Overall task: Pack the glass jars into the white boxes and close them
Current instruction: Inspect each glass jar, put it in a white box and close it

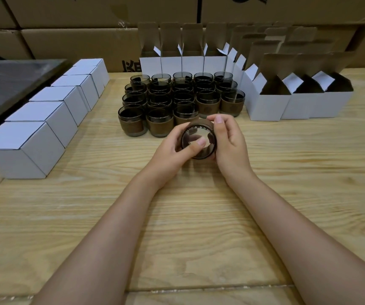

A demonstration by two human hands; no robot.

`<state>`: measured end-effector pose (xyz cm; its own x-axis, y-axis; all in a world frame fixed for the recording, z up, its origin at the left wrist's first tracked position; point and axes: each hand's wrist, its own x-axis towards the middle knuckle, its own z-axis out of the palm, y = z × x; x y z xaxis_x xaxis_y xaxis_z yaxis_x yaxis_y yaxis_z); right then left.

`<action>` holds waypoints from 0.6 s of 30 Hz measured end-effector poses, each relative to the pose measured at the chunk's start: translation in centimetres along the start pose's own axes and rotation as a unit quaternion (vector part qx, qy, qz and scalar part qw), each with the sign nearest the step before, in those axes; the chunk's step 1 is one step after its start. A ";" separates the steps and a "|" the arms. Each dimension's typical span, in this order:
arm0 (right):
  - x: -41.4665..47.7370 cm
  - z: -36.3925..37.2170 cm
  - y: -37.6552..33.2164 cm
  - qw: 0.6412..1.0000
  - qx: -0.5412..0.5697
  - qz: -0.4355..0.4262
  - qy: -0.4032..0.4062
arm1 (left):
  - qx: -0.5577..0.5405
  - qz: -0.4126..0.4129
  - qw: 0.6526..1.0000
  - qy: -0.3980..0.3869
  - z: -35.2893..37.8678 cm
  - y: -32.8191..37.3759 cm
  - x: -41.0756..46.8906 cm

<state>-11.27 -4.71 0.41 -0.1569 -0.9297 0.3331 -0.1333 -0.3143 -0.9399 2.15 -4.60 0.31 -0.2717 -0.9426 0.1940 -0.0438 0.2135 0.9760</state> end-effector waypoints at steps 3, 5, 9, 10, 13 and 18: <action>-0.1 0.1 -0.3 1.000 0.024 0.007 -0.001 | -0.007 0.009 1.000 0.004 -0.1 0.0 0.0; -0.2 0.3 -0.4 0.999 0.045 0.016 0.004 | -0.017 0.019 1.000 0.009 -0.1 -0.1 0.1; -0.2 0.7 -0.6 0.991 0.089 0.089 0.037 | -0.028 0.031 0.999 0.020 -0.2 -0.3 0.1; -0.2 0.7 -0.6 0.985 0.106 0.127 0.038 | -0.029 0.031 0.999 0.023 -0.2 -0.4 0.2; -0.3 0.8 -0.8 0.961 0.163 0.223 -0.033 | -0.023 0.039 0.999 0.026 -0.3 -0.7 0.3; -1.0 1.4 -0.7 0.940 0.227 0.242 -0.085 | -0.033 0.054 0.998 0.015 -0.2 -0.6 0.2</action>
<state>-9.61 -3.86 0.66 0.0715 -0.9899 -0.1225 0.3498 0.1399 -0.9263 2.34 -5.03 -0.23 -0.2419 -0.9228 0.2999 0.0477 0.2974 0.9536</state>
